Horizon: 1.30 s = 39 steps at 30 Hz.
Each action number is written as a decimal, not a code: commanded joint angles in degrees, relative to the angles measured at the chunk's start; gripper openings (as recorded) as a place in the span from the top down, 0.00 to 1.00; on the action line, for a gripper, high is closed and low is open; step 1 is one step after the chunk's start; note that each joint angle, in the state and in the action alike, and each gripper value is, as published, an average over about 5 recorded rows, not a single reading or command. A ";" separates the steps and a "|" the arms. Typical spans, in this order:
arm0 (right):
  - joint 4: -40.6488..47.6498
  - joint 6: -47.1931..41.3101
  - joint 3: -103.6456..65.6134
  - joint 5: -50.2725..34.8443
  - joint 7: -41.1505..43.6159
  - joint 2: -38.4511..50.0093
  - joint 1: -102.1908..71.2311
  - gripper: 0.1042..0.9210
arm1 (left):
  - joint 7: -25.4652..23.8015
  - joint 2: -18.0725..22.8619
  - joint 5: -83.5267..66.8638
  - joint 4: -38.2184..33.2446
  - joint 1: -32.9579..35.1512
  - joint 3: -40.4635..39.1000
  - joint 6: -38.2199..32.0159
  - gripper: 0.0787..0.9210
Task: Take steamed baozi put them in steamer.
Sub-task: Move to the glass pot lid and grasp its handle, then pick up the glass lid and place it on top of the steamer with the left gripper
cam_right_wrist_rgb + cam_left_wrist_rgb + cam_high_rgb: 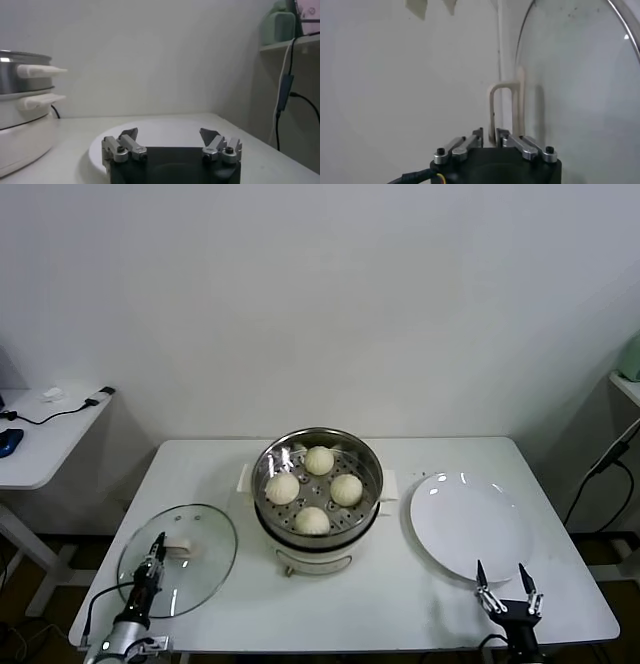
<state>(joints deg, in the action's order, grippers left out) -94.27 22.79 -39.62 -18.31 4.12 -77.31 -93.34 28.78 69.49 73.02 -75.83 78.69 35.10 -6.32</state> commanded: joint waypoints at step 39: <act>-5.25 -6.64 -1.62 7.59 -1.48 -1.16 -1.93 0.12 | -35.04 -5.42 -1.22 -50.13 -6.20 -27.34 45.40 0.93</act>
<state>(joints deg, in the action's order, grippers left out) -98.33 17.44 -41.46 -12.81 3.08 -78.03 -95.03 4.74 63.22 61.77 -118.50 81.24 27.18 26.30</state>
